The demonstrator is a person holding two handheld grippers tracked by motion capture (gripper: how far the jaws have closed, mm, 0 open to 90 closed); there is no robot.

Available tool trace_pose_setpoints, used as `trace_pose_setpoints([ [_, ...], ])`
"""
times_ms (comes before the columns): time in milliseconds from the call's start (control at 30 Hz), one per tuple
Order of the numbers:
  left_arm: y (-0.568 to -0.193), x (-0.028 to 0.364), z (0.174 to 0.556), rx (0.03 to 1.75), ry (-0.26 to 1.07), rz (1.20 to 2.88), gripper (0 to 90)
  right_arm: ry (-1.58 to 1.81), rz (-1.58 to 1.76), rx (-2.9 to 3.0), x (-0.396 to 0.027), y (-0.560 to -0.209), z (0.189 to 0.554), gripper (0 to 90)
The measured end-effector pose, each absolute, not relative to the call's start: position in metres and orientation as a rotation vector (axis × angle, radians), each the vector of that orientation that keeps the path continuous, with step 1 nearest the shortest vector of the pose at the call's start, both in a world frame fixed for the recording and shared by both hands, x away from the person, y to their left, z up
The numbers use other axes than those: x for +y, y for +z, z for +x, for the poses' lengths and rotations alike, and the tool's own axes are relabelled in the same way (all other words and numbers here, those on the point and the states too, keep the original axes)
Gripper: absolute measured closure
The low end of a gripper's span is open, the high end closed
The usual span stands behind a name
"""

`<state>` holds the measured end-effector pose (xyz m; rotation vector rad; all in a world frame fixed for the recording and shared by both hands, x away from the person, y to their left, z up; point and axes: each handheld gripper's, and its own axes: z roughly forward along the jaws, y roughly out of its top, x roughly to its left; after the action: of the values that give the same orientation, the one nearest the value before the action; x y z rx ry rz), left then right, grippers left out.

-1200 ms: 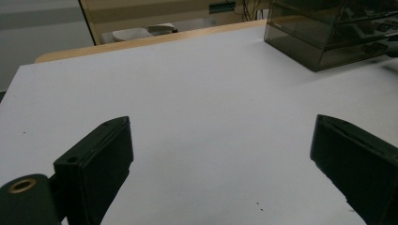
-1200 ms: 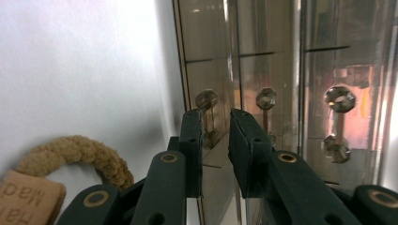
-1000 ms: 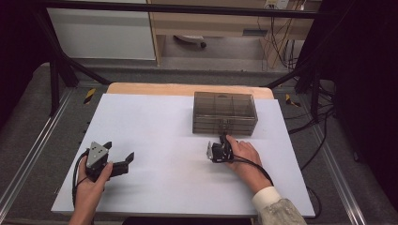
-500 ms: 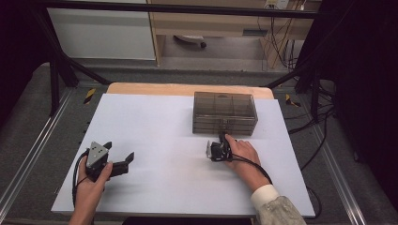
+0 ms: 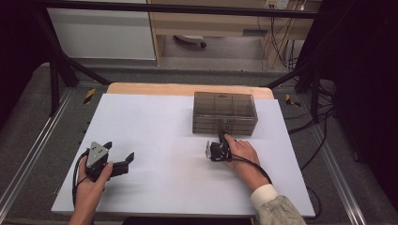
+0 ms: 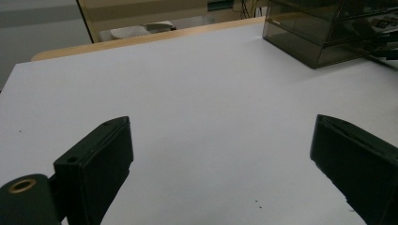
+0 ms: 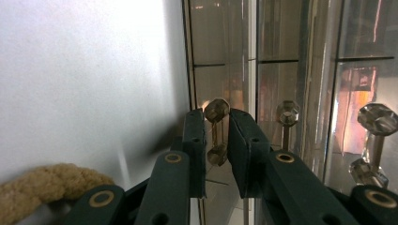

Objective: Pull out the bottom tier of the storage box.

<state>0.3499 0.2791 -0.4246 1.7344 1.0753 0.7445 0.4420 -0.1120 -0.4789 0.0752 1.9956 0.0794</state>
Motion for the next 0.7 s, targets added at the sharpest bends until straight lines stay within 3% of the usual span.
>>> trace_pose_setpoints([
  [700, -0.4244, 0.2793, 0.3495, 1.075, 0.746, 1.737, 6.0, 0.048, 0.065, 1.973, -0.1104, -0.4846, 0.4433, 74.1],
])
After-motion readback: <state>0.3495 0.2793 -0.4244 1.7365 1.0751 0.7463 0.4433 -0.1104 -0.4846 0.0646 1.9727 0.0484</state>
